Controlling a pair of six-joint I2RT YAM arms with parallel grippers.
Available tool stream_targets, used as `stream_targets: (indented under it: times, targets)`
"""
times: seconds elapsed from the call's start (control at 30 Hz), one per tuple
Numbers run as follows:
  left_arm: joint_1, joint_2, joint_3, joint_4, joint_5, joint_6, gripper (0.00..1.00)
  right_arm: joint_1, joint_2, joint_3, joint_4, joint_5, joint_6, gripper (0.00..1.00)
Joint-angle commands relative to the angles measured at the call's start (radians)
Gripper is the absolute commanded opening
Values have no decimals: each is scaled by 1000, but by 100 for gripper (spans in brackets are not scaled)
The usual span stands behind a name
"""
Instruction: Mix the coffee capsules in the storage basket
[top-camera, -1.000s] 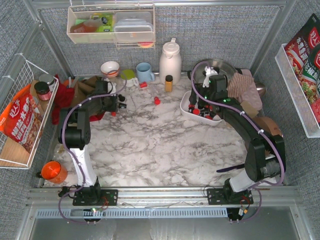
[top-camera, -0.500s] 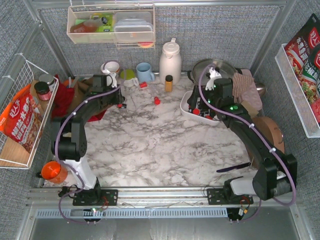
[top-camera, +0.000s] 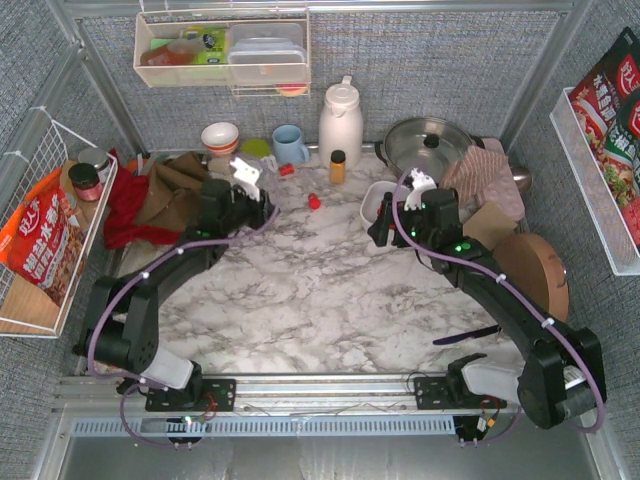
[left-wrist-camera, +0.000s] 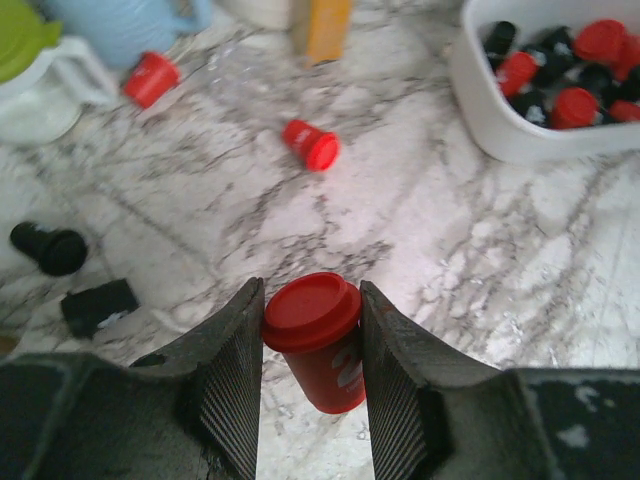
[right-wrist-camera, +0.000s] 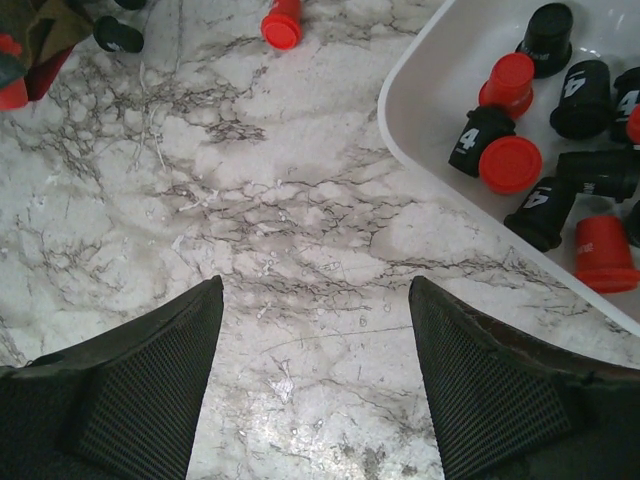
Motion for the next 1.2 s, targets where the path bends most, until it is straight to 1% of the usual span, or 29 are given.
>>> stream_targets:
  times: [0.0,0.07,0.13,0.2,0.33,0.53,0.67,0.83,1.17]
  targets:
    - [-56,-71,-165,387,86,123,31,7,8,-26,121,-15,14,79]
    - [-83,-93,-247,520,117,166,31,11,22,-3,100,-31,17,79]
    - [-106,-103,-303,612,162,211,31,17,33,20,84,-38,29,79]
    - [-131,-106,-337,659,194,246,31,23,45,54,67,-50,52,78]
    - [-180,-108,-376,705,248,330,31,72,87,135,70,-146,114,77]
    - [-271,-135,-436,710,288,507,31,204,145,216,49,-164,94,76]
    - [-314,-158,-446,679,266,563,31,257,171,235,28,-169,63,73]
    - [-332,-165,-442,665,254,576,30,302,183,233,14,-164,47,72]
    - [-370,-180,-440,672,225,565,30,347,214,222,10,-126,46,71]
